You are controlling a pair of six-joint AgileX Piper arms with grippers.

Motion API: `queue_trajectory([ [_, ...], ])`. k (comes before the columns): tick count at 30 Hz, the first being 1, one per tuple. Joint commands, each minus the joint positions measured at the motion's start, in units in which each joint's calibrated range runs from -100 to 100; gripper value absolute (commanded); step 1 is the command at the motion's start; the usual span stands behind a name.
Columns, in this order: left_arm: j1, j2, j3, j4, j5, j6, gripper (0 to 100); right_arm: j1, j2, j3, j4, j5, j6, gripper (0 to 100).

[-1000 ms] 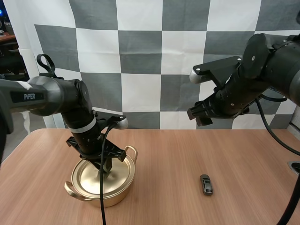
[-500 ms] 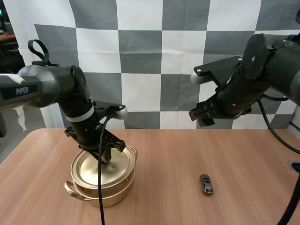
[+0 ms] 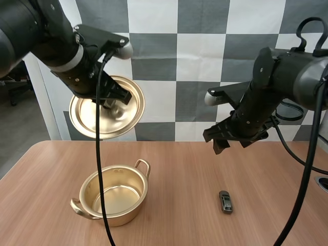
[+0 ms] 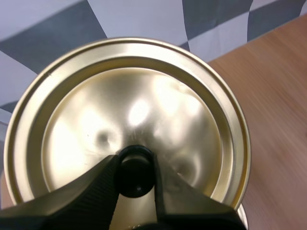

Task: Open the pot, put the car inside, and close it

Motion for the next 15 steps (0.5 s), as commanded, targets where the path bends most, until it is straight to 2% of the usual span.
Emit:
queue_trajectory([
  [1,0.00,-0.43,-4.35,-0.06,-0.16,0.15,0,-0.05,2.36,0.02,0.66,0.06,0.26,100],
  [5,0.00,-0.97,-9.20,-0.06,-0.16,0.85,0,-0.05,5.70,1.55,1.00,-0.21,0.49,100],
  [15,0.00,-0.97,-14.48,-0.92,-4.85,2.22,0,-0.05,6.52,16.49,-0.07,-12.43,0.57,100],
])
